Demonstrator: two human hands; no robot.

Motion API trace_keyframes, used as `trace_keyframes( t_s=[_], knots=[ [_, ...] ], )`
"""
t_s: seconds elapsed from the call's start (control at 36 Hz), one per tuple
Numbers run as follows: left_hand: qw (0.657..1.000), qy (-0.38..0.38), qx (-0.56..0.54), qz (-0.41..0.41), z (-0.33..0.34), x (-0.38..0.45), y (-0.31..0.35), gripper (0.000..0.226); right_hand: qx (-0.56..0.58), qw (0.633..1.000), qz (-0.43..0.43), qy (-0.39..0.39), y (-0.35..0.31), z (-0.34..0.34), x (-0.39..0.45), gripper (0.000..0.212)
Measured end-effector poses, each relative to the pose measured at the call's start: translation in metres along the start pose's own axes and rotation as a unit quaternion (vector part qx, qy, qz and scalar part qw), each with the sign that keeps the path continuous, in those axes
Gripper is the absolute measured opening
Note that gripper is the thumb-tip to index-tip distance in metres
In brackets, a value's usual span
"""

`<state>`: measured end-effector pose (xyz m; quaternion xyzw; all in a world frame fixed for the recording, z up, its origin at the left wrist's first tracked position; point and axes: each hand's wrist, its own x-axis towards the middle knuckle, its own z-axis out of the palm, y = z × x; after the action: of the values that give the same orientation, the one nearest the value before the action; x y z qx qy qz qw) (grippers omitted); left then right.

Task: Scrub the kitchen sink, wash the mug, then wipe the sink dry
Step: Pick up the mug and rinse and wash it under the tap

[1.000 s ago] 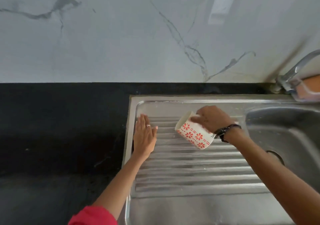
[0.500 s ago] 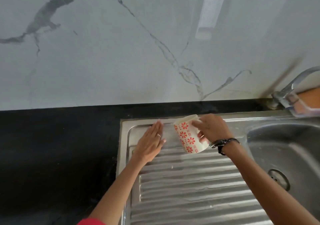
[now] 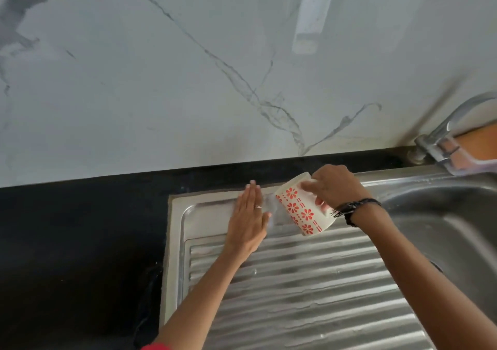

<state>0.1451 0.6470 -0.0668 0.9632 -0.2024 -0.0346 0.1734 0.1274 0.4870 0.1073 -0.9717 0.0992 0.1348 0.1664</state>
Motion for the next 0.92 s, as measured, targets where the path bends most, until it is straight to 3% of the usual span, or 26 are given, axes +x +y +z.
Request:
trace_keyframes(
  t_s=[0.11, 0.19, 0.28, 0.36, 0.42, 0.56, 0.72, 0.81, 0.92],
  knots=[
    [0.992, -0.054, 0.011, 0.112, 0.004, 0.016, 0.026, 0.080, 0.093, 0.995, 0.031, 0.026, 0.033, -0.005, -0.013, 0.033],
    [0.992, -0.011, 0.011, 0.128, 0.014, 0.014, 0.035, 0.071, 0.167, 0.982, 0.057, 0.074, 0.059, -0.006, -0.025, 0.029],
    [0.995, 0.092, -0.023, -0.021, 0.016, 0.002, 0.035, 0.066, 0.180, 0.976, 0.079, 0.095, 0.082, -0.012, -0.033, 0.030],
    [0.975, 0.100, -0.039, -0.194, 0.011, -0.005, 0.031, 0.070, 0.131, 0.985, 0.090, 0.075, 0.095, -0.020, -0.033, 0.033],
    [0.970, 0.100, -0.038, -0.217, 0.011, -0.006, 0.032, 0.070, 0.071, 0.993, 0.089, 0.036, 0.095, -0.025, -0.031, 0.033],
    [0.984, 0.089, -0.016, -0.155, 0.016, -0.003, 0.048, 0.071, -0.023, 0.998, 0.063, -0.019, 0.086, -0.035, -0.014, 0.033],
    [0.999, 0.028, 0.001, -0.042, 0.030, 0.025, 0.087, 0.074, -0.088, 0.995, 0.029, -0.028, 0.084, -0.045, 0.005, 0.034],
    [1.000, -0.012, 0.003, 0.026, 0.040, 0.042, 0.115, 0.065, -0.063, 0.997, 0.038, -0.017, 0.104, -0.051, 0.012, 0.031],
    [0.990, -0.052, 0.015, 0.128, 0.053, 0.052, 0.147, 0.075, 0.073, 0.996, 0.054, 0.015, 0.152, -0.059, 0.009, 0.031]
  ],
)
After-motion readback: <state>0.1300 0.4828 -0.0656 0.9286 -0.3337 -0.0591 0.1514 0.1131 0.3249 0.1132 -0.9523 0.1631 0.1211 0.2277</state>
